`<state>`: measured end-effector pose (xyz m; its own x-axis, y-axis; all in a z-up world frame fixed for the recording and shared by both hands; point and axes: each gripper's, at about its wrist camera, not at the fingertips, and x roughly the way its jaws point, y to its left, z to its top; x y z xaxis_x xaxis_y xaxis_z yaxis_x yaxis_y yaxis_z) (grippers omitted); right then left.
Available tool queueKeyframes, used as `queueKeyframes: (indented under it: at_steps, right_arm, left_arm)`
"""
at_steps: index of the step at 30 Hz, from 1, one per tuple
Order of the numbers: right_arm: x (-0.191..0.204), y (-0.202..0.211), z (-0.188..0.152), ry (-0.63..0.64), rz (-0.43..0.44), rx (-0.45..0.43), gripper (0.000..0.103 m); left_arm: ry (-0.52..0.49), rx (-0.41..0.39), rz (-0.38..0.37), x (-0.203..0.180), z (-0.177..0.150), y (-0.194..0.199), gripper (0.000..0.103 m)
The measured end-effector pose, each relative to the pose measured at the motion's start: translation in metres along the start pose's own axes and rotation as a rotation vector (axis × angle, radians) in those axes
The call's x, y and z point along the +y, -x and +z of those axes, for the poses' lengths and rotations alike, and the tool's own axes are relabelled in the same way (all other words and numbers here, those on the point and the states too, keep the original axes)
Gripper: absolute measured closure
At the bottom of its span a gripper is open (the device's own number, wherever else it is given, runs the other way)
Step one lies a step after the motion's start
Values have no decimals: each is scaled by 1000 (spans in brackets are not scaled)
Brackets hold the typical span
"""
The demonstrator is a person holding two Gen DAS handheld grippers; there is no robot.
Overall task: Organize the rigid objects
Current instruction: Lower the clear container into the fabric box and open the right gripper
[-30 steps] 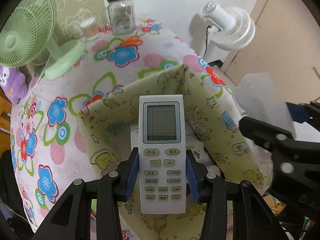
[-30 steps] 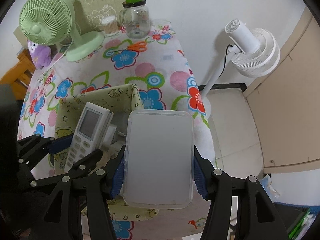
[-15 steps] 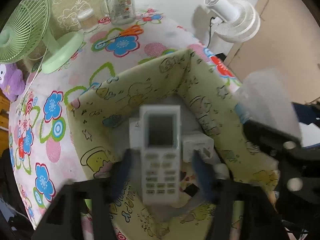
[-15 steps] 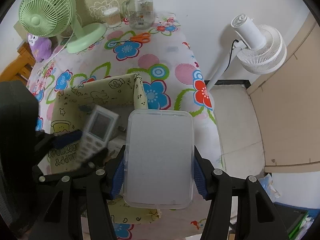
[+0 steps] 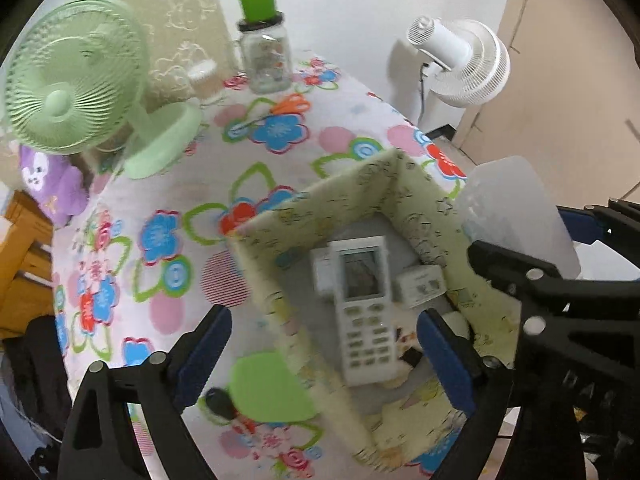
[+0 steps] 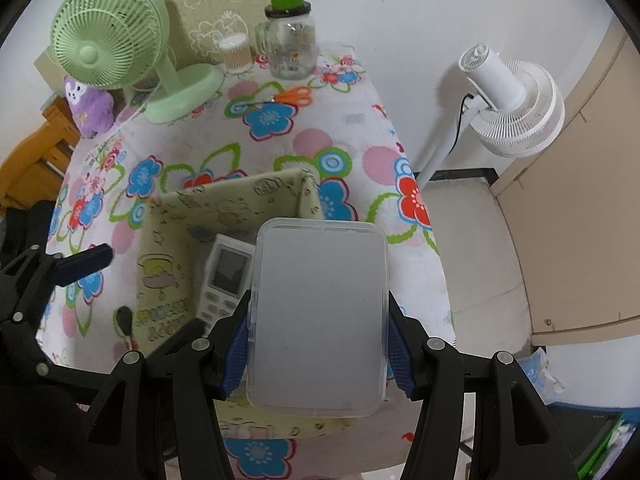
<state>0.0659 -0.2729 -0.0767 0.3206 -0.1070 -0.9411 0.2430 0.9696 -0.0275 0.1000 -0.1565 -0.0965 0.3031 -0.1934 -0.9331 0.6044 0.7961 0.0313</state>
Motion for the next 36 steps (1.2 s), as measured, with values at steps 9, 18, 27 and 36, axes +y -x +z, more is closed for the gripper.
queueKeyframes:
  at_steps: [9,18,27,36]
  right_arm:
    - [27,10,-12,-35,10,-10,42]
    - [39,7,-25,-80,-26,5,42]
    - [45,-18,-39,-106,-12,61,42]
    - [56,-37,-44,-77,-10,62,42]
  left_arm:
    - [7,-16,-6,32,-16,16,6]
    - [2,-9,-11,52,-33,20,5]
    - [18,42,-17,65,-45,8,4]
    - [-18,96,-10,61,-56,-2,4]
